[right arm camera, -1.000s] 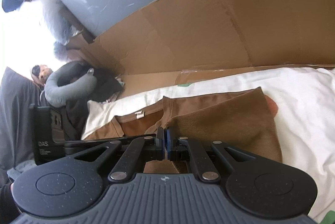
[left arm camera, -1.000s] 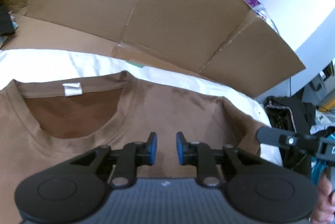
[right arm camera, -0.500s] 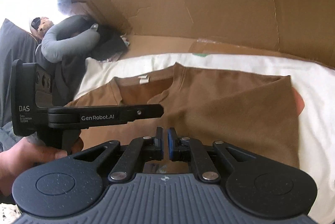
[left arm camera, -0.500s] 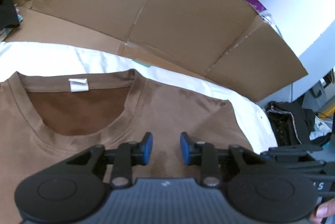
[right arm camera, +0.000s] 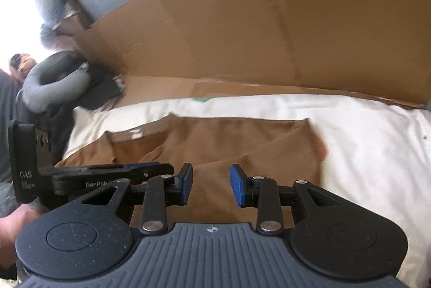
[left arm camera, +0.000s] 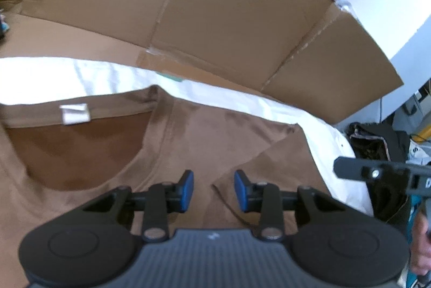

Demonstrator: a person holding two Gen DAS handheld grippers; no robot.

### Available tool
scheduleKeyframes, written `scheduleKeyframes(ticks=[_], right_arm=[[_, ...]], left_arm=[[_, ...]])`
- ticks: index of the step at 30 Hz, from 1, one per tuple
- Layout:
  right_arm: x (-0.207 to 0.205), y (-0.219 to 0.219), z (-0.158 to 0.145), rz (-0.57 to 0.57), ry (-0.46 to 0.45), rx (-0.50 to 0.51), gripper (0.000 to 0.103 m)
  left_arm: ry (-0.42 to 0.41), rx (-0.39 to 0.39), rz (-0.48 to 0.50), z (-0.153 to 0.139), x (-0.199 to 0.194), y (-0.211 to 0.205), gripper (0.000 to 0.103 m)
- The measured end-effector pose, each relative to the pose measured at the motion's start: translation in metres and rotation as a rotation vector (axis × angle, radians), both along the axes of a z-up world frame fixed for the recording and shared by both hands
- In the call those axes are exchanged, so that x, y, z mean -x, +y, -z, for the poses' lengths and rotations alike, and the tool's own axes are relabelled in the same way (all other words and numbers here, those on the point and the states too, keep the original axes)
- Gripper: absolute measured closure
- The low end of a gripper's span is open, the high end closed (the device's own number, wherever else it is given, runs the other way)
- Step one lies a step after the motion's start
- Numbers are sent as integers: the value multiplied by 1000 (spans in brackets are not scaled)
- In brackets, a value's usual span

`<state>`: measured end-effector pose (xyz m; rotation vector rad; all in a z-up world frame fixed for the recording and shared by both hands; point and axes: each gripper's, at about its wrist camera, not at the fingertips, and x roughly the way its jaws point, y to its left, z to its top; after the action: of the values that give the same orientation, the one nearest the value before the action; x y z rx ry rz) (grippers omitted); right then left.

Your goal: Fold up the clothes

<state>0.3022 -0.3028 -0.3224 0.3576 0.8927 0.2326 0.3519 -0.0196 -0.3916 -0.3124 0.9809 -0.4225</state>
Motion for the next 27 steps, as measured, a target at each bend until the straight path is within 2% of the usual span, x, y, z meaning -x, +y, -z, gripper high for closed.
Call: scheduleKeyframes(ticks=[7,11,13,15,17,21,27], right_arm=[[2,-15,3,36,-22,45,69],[3,-25,7,67,-25,77,69],[2,-30,11,91,-19,96,69],[0,-37,15,117,-10,108,69],[-1,-43,19,131,-5,120,69],[-9,-50,26,143,-9,147,69],[-31,-58,39,151,-7,177,69]], left_arm=[[7,-41,34,14,-7,-19,68],[-18,-85,62,17,-5,-28,68],[-22,-90,66,17,-4,-30,73],[-12,-84,66,17,-4,-29,89],[0,-69,65,15,-3,-27,95],[23,-15,48,8,3,-18,98],[13,-1,49,-8,16,-9,99]])
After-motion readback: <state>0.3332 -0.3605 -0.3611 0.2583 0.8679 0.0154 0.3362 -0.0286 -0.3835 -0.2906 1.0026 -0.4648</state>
